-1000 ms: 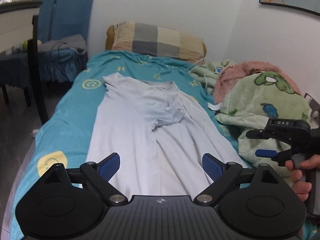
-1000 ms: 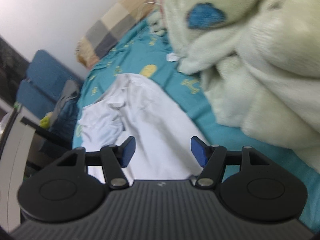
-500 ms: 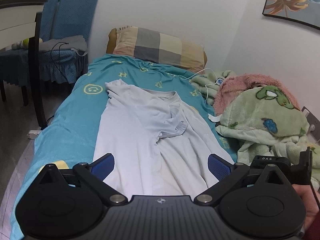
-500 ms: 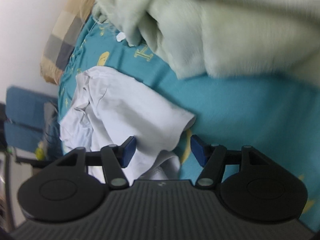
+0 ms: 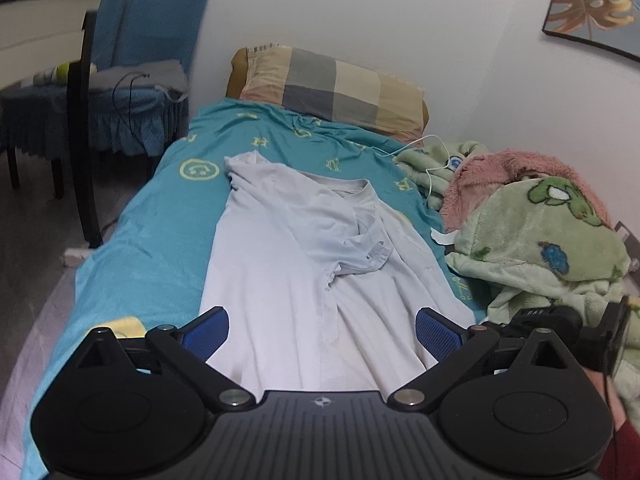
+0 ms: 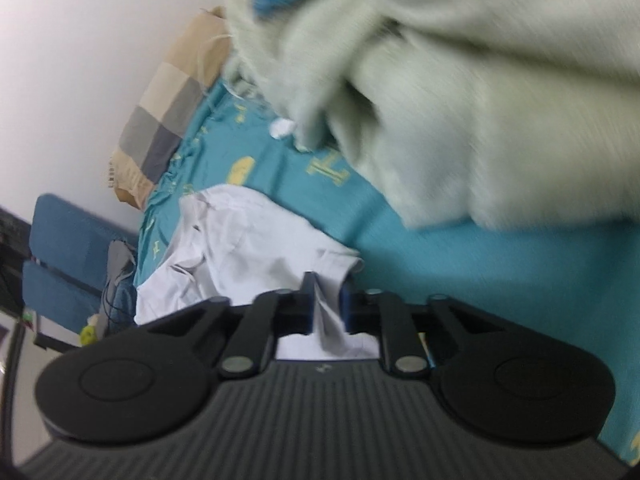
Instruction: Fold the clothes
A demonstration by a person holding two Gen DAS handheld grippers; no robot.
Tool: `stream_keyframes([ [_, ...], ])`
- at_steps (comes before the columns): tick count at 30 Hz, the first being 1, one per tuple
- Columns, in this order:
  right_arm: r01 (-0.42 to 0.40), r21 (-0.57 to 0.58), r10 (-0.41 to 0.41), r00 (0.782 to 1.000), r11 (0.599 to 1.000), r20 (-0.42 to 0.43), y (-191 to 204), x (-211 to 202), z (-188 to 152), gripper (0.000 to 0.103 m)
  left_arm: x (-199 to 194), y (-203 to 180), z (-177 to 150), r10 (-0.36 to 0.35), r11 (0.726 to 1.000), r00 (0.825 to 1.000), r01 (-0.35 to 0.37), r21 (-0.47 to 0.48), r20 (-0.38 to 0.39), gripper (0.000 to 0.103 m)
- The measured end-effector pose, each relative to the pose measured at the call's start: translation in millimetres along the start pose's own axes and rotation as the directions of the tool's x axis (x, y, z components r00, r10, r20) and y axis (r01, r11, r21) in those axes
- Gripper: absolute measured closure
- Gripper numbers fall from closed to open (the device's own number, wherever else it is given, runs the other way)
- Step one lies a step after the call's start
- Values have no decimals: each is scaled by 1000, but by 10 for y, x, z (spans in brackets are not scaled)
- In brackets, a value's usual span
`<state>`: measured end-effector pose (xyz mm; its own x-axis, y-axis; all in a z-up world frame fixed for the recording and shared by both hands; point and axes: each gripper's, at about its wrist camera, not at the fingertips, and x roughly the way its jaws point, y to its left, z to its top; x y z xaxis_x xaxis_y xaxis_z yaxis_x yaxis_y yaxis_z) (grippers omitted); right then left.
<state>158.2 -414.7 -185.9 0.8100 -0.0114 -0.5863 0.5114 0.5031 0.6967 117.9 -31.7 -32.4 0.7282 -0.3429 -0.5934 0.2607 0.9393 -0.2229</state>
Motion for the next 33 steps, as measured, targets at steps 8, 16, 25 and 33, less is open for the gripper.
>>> stream_keyframes([
  [8,-85,-157,101,990,984,101,720,-254,329,99,-11,110,104,36,999,999,-36,-5,36,2],
  [16,-130,-331,169,981,935,91,1816,-226,396,99,-108,431,274,80,995,994,-76,-61,72,2],
  [25,-194,-510,202,979,838,-40,2846,453,-435,99,-273,1035,415,175,975,978,-156,-157,110,2],
  [33,-228,-544,143,970,807,-195,2712,1179,-1035,97,-98,1477,368,210,950,977,-195,-245,38,2],
])
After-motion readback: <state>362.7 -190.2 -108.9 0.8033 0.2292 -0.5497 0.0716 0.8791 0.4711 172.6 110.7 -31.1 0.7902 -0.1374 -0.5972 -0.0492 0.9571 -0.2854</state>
